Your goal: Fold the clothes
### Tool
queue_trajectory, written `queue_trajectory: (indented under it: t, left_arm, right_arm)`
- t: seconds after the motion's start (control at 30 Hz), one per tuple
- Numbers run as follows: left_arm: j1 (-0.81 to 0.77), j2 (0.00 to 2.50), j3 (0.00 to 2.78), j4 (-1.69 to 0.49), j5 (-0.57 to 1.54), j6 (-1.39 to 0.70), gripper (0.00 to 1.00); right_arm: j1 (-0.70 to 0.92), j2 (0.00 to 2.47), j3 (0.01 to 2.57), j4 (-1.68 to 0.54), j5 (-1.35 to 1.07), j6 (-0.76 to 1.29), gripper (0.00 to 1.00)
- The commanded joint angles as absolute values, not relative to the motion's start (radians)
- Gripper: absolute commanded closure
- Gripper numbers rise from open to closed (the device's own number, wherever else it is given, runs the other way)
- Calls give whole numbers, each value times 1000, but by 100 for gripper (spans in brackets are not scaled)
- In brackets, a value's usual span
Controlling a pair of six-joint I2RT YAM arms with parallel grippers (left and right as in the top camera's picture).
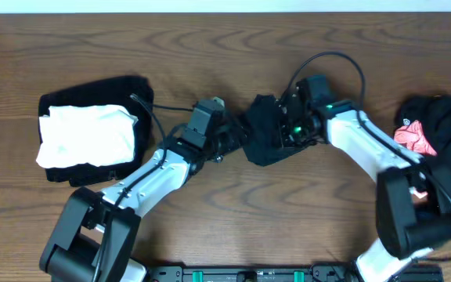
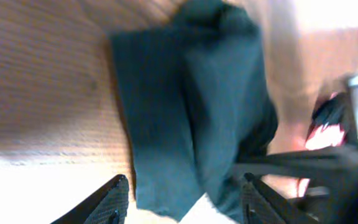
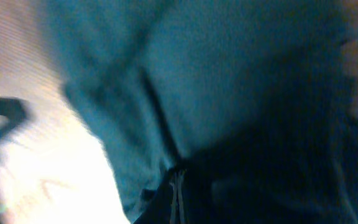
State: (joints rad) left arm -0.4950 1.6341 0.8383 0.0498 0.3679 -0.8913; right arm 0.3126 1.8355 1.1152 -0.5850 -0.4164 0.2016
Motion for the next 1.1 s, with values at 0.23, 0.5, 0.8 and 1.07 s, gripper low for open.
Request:
queue_trajectory:
  t: [0.23,0.5,0.8,1.07]
  left_arm:
    - [-431,1625,825,49,385,-993,41]
    - [-436,1641,825,81,385,-993,41]
    - [-448,1723,825,97,385,-992,41]
    - [-449,1805,824,121,385,-931,41]
  right_arm:
    - [299,1757,1119,-559,-530,112,99]
    - [231,1602,1118,-611,-517,134,96]
    - [231,1695,1118,-628,-369,191,98]
    - [241,1858,1118,-549,-400,191,99]
